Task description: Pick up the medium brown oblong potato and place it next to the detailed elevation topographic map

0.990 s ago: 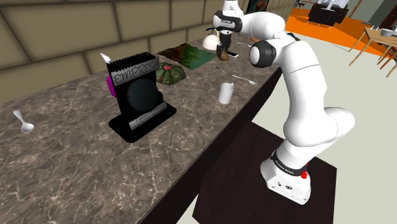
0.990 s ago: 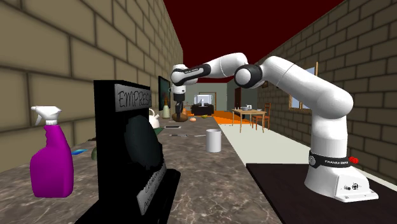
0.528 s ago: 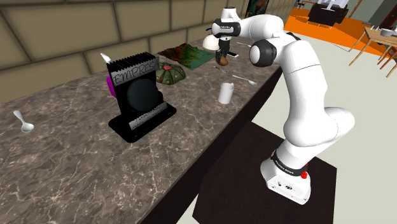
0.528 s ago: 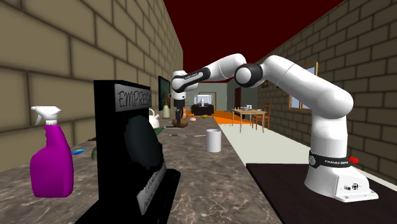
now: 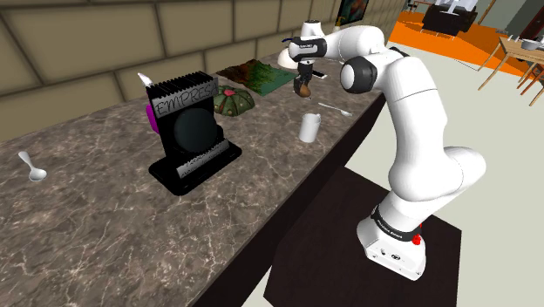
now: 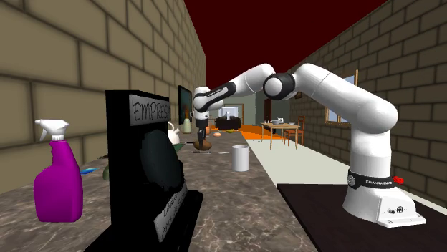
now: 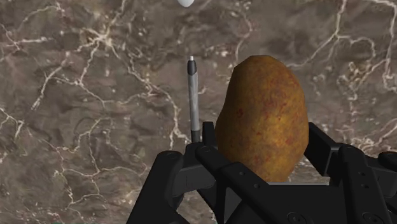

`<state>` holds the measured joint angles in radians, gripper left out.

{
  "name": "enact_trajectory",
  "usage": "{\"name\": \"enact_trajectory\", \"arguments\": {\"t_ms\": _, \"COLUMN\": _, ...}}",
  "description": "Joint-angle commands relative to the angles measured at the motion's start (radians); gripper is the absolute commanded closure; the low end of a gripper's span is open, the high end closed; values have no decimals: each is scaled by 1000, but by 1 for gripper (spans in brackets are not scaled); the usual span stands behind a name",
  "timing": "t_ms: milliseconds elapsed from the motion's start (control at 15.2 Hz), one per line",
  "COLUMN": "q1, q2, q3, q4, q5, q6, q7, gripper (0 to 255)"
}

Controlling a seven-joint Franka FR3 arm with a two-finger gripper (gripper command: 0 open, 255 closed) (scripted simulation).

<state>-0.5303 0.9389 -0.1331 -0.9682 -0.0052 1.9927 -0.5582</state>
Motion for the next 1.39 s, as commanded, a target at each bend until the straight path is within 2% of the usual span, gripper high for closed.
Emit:
{"name": "enact_trajectory", "arguments": {"t_ms": 0, "q1": -1, "q2": 9, "q3": 0, "q4": -12, "q5": 0, "q6": 21, "q7": 0, "gripper": 255}}
{"name": "enact_trajectory", "arguments": {"t_ms": 594, "q1": -1, "q2": 16, "q3": 1, "q4": -17, "q5": 1, "q6": 34, "q7": 1, "gripper": 255}}
{"name": "enact_trajectory", "arguments": {"t_ms": 660, "q1": -1, "q2": 16, "q3": 1, "q4": -17, "q5": 1, "q6": 34, "q7": 1, "gripper": 0}}
{"name": "enact_trajectory", "arguments": {"t_ms": 990, "q1": -1, "q2": 16, "q3": 1, "q4": -17, "q5": 1, "q6": 34, "q7": 1, "gripper": 0}}
{"name": "enact_trajectory", "arguments": {"t_ms": 1320, "q1": 8, "q2": -48, "q3": -2, "q4": -3, "q5": -3, "q6": -45, "q7": 2, "gripper": 0}}
